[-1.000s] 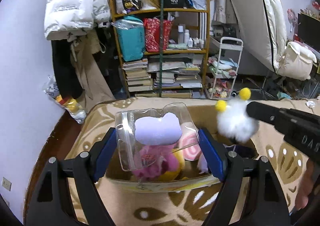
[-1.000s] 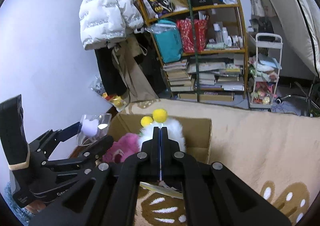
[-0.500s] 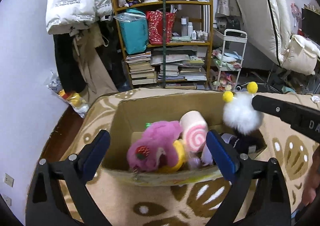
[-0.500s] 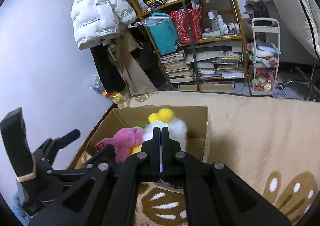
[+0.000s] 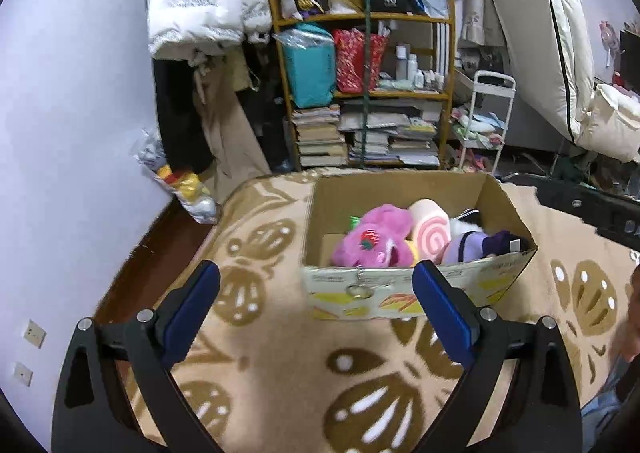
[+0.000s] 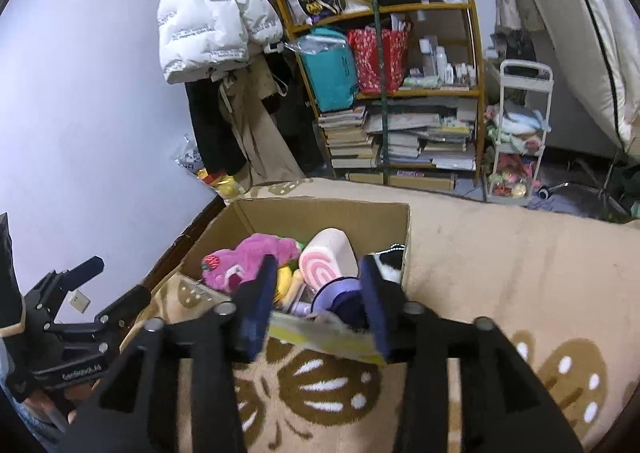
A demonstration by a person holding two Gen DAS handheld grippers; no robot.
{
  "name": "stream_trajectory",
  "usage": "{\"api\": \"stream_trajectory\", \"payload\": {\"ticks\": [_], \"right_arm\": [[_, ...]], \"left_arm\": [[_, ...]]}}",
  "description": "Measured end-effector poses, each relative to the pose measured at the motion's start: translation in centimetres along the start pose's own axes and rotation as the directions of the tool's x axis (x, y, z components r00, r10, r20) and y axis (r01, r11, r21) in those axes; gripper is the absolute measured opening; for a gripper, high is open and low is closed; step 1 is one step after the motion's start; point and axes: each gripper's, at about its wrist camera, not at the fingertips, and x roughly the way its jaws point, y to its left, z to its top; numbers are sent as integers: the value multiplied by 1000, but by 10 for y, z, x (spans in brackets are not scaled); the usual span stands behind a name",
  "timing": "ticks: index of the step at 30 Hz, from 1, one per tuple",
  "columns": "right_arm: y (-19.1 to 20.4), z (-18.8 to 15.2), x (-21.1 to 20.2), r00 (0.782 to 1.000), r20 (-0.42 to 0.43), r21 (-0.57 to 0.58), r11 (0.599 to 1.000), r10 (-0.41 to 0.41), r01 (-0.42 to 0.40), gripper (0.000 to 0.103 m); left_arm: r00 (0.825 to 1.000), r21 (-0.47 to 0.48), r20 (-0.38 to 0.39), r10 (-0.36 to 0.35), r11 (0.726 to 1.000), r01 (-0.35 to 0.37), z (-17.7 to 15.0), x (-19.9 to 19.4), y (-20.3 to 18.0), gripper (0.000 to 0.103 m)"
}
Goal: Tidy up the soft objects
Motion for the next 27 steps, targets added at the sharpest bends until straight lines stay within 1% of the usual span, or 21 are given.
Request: {"api": "stream_trajectory", "payload": {"ticks": [1, 3, 5, 7, 9, 11, 13, 15, 18, 22, 27], "right_arm": [[4, 0, -9, 1000, 9, -11, 1000, -6, 6, 63], [11, 0, -24, 999, 30, -33, 999, -29, 30, 72], [18, 0, -42, 998, 47, -53, 997, -49, 51, 77], [21, 0, -55, 997, 56, -58, 996, -57, 61, 87], [25, -2, -70, 995, 67, -67, 995, -70, 75, 92], [27, -3, -86, 993, 78, -79, 992, -88, 94, 93], [29, -8, -104, 990, 97, -83, 990, -104, 112, 103], [28, -14, -125, 984, 138, -72, 989, -116, 127, 103], [26, -22, -146, 979, 157, -59, 989, -126, 137, 103], [25, -34, -165, 974, 186, -59, 988, -130, 143, 103], [27, -50, -183, 959, 251, -50, 987, -134, 151, 103]], "left_arm": [[1000, 1, 11, 9, 1000, -9, -1, -8, 4, 96], [999, 3, 25, 22, 1000, -22, -3, -21, 10, 100], [999, 0, 45, 30, 1000, -30, -4, -38, 17, 101], [997, -11, 66, 35, 999, -35, -5, -56, 25, 101], [996, -27, 83, 38, 999, -36, -5, -71, 31, 101], [994, -41, 102, 39, 999, -35, -8, -87, 37, 101], [992, -47, 120, 48, 998, -43, -10, -101, 39, 101], [990, -46, 131, 57, 998, -52, -12, -110, 41, 102], [983, -72, 163, 88, 994, -77, -18, -126, 45, 102], [981, -94, 174, 87, 993, -72, -27, -142, 50, 102], [980, -95, 180, 88, 993, -72, -38, -152, 53, 102]]}}
